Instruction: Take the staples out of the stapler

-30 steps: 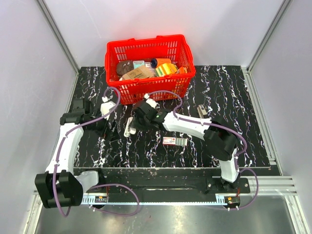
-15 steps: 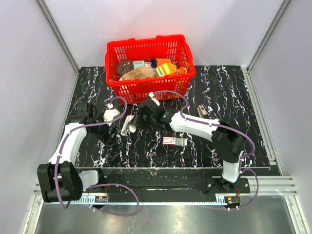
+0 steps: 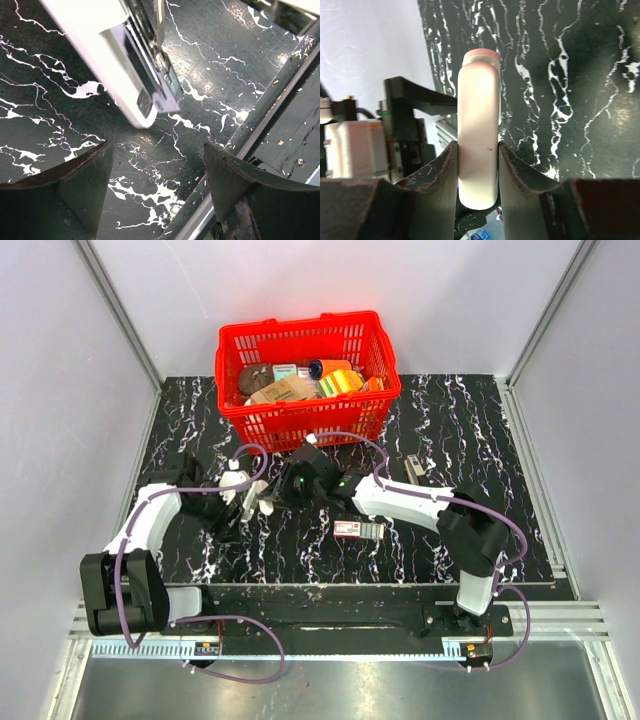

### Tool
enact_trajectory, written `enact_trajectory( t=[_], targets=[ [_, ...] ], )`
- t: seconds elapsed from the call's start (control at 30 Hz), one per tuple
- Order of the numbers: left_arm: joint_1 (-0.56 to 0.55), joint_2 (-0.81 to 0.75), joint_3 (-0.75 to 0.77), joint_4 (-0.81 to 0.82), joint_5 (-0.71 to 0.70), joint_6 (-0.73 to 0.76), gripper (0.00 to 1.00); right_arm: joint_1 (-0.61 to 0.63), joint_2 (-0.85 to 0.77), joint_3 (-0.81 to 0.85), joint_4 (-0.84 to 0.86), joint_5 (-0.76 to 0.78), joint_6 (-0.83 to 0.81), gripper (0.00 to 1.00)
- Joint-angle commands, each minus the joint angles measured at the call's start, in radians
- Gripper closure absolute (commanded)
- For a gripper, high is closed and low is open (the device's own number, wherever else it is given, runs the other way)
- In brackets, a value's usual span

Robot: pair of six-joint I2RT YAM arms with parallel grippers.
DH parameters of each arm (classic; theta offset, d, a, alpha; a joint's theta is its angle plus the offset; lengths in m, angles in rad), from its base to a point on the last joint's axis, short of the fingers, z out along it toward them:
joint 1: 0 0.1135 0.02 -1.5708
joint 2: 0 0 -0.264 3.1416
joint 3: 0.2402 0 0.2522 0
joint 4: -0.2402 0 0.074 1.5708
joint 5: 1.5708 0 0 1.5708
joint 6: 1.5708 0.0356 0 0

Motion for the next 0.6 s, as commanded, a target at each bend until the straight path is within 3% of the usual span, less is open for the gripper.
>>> enact_trajectory(
  t=[0.0, 0.17, 0.27, 0.33, 0.4, 0.57],
  targets=[
    [-0.001, 0.012, 0.036, -0.007, 0.062, 0.051, 0.23, -0.003, -0.066, 0.002, 0.123, -0.049, 0.036, 1.0],
    [0.002, 0.006, 0.043, 0.035, 0.081, 0.025, 0.28, -0.003, -0.069, -0.033, 0.165, -0.078, 0.065, 1.0],
    [0.0, 0.018, 0.052, 0.035, 0.085, 0.036, 0.44, -0.004, -0.072, -0.058, 0.189, -0.091, 0.084, 1.0],
    [0.002, 0.033, 0.057, 0.023, 0.091, 0.057, 0.6, -0.005, -0.072, -0.073, 0.214, -0.102, 0.098, 1.0],
    [0.002, 0.052, 0.065, -0.002, 0.101, 0.072, 0.68, -0.004, -0.069, -0.09, 0.244, -0.114, 0.116, 1.0],
    [0.005, 0.079, 0.065, -0.031, 0.124, 0.094, 0.69, -0.003, -0.045, -0.102, 0.31, -0.151, 0.147, 1.0]
  ],
)
